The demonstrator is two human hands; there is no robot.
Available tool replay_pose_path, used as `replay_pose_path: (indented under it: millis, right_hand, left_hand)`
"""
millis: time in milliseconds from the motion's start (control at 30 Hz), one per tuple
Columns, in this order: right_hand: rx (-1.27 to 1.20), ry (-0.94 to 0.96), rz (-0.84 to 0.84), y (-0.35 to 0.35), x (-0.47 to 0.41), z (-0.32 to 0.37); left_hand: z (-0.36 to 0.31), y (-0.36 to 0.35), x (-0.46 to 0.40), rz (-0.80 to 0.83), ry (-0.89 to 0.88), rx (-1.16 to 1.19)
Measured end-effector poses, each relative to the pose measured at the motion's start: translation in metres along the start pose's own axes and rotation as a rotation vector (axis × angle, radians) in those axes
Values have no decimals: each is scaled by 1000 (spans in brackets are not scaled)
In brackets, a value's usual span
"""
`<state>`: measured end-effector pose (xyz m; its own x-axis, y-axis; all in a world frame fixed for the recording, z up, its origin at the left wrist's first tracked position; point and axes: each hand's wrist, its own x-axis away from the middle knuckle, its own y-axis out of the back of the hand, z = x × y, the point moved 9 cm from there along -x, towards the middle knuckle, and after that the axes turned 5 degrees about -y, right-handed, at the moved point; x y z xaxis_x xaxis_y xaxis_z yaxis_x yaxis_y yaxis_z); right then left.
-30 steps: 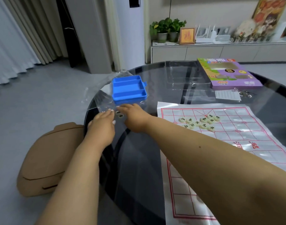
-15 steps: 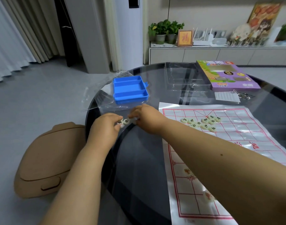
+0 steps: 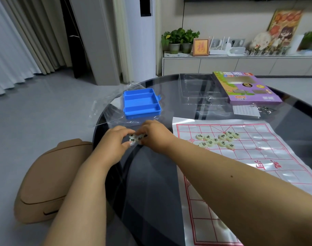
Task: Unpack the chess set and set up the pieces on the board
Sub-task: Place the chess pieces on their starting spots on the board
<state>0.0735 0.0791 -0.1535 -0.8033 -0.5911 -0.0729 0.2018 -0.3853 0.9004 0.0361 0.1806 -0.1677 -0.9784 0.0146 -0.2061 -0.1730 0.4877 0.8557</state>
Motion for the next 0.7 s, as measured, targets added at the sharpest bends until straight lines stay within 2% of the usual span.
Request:
replay_pose_path:
  millis: [233, 467, 700]
  right_hand:
    - [-45, -10, -35, 1, 5, -6]
    - [-31, -12, -41, -1, 7, -7]
    - [-30, -71, -1, 0, 8, -9]
  left_hand:
    - [-8, 0, -2, 46, -20, 19]
    - [-14, 5, -1, -34, -23, 46]
    - [-13, 2, 0, -32, 12, -31]
